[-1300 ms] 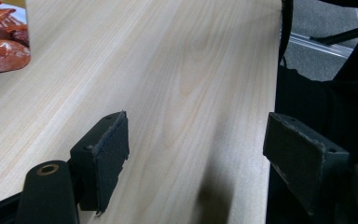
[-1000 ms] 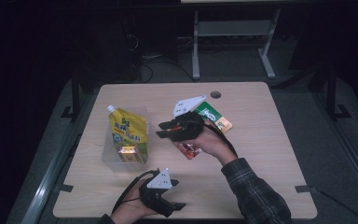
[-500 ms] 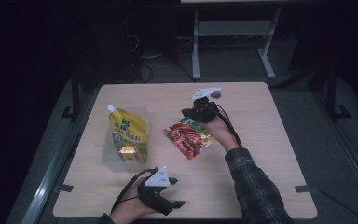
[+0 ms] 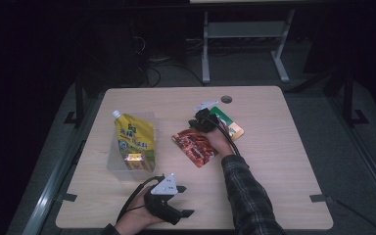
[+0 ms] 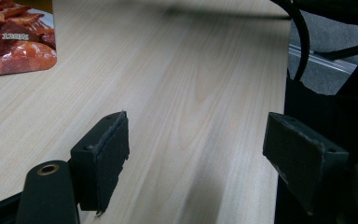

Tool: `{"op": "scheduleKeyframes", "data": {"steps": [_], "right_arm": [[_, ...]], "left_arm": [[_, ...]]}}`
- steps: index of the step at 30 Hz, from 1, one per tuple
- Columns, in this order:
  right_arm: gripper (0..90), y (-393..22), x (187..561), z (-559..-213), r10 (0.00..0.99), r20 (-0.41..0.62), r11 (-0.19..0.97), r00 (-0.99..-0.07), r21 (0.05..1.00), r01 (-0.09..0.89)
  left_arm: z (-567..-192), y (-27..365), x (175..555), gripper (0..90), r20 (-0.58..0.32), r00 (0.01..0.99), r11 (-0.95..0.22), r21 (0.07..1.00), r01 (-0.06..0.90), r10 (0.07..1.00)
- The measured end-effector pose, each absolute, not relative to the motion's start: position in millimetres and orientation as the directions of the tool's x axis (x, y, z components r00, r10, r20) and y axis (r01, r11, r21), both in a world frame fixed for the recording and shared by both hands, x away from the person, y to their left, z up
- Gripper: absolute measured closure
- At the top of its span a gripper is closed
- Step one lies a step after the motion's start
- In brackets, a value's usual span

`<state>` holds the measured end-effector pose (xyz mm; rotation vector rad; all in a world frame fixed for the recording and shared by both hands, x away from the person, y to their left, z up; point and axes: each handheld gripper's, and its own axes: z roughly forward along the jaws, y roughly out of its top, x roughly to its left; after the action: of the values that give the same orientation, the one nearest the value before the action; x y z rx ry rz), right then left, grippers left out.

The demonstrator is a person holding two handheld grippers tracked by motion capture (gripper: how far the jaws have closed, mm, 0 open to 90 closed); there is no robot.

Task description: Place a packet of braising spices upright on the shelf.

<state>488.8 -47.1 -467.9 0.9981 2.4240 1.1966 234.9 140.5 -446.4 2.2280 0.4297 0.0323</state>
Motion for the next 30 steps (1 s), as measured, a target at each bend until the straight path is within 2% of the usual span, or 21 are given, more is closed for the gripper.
{"op": "scheduleKeyframes", "data": {"steps": [14,30], "right_arm": [[90.0,-51,477,-479,0.684,0.057,0.443,-0.727,0.760,0.476],[90.0,-85,410,-478,0.699,0.077,0.423,-0.711,0.757,0.498]], "left_arm": [[-445,141,234,21.8,-0.114,0.940,-0.582,0.759,0.291,0.321],[-446,140,234,21.9,-0.103,0.941,-0.591,0.755,0.284,0.321]]}}
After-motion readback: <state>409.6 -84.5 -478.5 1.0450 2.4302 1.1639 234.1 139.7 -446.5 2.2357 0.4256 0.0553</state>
